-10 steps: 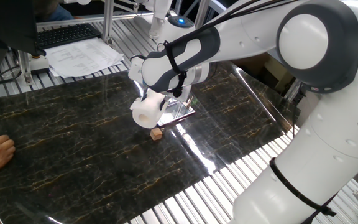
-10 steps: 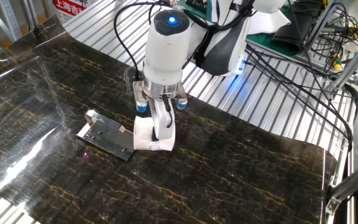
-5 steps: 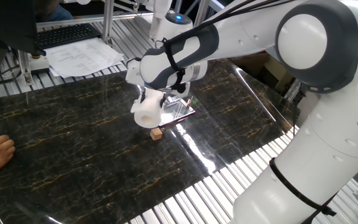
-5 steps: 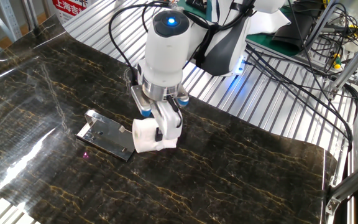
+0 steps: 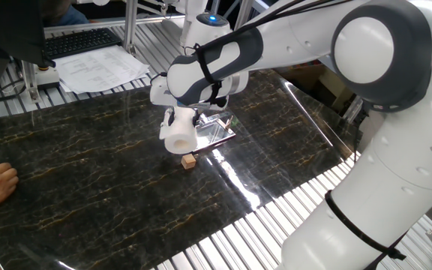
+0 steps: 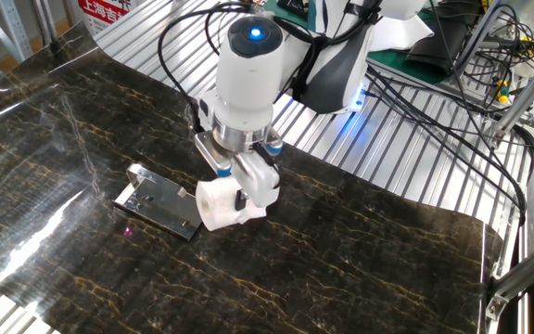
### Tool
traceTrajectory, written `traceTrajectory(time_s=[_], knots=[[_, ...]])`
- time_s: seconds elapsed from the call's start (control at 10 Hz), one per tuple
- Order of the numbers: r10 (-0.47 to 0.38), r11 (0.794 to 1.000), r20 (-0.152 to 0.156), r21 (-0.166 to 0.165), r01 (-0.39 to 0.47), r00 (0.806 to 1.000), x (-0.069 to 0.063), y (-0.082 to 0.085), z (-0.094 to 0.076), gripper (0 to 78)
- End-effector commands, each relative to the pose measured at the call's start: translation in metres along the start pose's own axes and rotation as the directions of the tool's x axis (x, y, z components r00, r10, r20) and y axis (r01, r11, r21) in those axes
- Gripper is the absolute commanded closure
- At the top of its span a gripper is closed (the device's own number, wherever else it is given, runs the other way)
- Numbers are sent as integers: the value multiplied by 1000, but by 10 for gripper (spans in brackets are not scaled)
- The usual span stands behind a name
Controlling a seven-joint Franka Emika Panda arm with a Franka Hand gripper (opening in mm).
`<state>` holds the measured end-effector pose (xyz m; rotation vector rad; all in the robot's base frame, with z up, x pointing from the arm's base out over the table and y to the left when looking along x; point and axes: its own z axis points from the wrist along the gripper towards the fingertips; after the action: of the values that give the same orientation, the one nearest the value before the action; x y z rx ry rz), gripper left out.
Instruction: Take the roll of paper down from the shelf
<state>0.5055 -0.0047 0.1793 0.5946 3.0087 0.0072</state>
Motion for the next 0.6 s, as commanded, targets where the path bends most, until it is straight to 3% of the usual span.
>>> traceTrajectory(time_s=[0.1,0.6], knots=[[-129,992,-11,8,129,992,-2,3,-3,763],[-147,989,-27,-8,146,989,-2,3,-3,763]])
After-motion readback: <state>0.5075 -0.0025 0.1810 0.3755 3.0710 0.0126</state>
